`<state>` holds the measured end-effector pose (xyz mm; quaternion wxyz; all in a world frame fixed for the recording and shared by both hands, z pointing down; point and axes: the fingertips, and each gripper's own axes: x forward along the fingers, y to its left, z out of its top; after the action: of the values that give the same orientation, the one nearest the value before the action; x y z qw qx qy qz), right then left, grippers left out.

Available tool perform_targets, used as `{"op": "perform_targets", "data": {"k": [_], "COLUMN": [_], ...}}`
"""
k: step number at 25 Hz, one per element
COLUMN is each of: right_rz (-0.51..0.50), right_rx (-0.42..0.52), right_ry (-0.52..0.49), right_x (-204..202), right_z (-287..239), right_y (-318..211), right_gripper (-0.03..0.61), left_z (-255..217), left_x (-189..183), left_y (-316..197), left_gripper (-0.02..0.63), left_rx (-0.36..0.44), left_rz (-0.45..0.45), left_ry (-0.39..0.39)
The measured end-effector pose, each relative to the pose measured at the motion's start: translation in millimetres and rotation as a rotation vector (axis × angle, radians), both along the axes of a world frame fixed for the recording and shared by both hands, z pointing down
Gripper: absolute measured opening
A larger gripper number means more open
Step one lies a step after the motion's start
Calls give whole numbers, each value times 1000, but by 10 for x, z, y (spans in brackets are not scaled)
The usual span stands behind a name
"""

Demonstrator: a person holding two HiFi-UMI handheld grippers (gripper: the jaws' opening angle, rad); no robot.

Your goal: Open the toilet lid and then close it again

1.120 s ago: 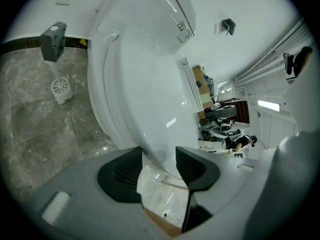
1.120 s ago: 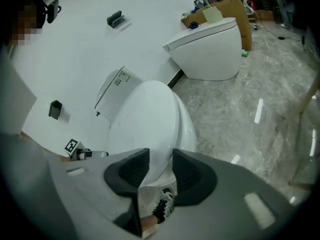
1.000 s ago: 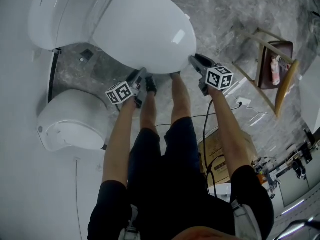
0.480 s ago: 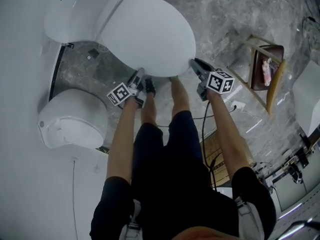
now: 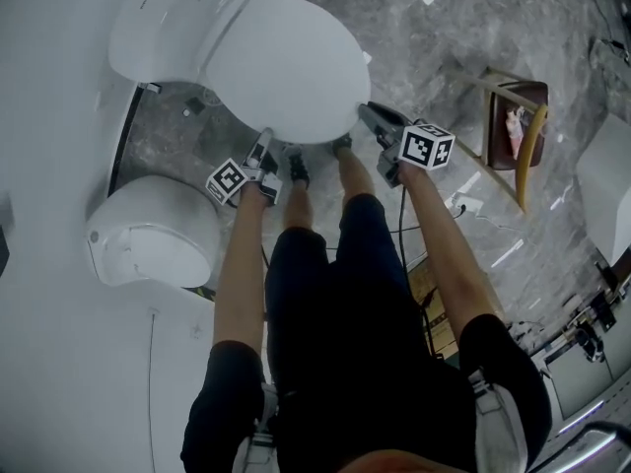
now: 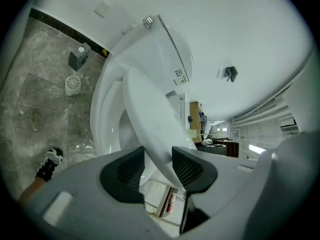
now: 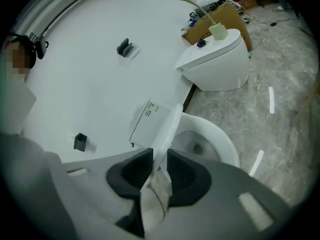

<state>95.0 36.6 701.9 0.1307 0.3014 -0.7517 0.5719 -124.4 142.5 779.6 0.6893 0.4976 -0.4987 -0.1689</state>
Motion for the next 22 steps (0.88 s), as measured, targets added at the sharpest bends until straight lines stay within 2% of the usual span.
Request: {"op": "perform_targets", "data": {"k": [4, 7, 8, 11, 14, 17, 22], "right_rz": [-20, -44, -56, -73, -75, -100, -150], "right_rx": [-4, -15, -18, -26, -32, -48, -63], "right_ry": [-13, -2, 6, 3, -33, -69, -100], "right_x": [-117, -136, -134, -145, -229, -353, -510], "right_z": [-159, -233, -248, -279, -370, -466, -649], "right_y": [-79, -84, -80, -93, -133, -175, -257], "right_gripper": [95, 95, 97, 97, 97, 97, 98], "left_z": [-161, -357, -448, -722, -950, -1096, -1291], "left_x": [-31, 45, 79, 132, 197, 341, 529], "left_y": [-2, 39, 46, 85, 139, 177, 67], "left_gripper": [163, 148, 128, 126, 127, 127, 127], "left_rx": [13, 35, 54, 95, 123, 144, 199], "left_rz": [-17, 18, 40, 106, 217, 375, 572], "left_ry": [-53, -112, -143, -278, -428, -583, -804]}}
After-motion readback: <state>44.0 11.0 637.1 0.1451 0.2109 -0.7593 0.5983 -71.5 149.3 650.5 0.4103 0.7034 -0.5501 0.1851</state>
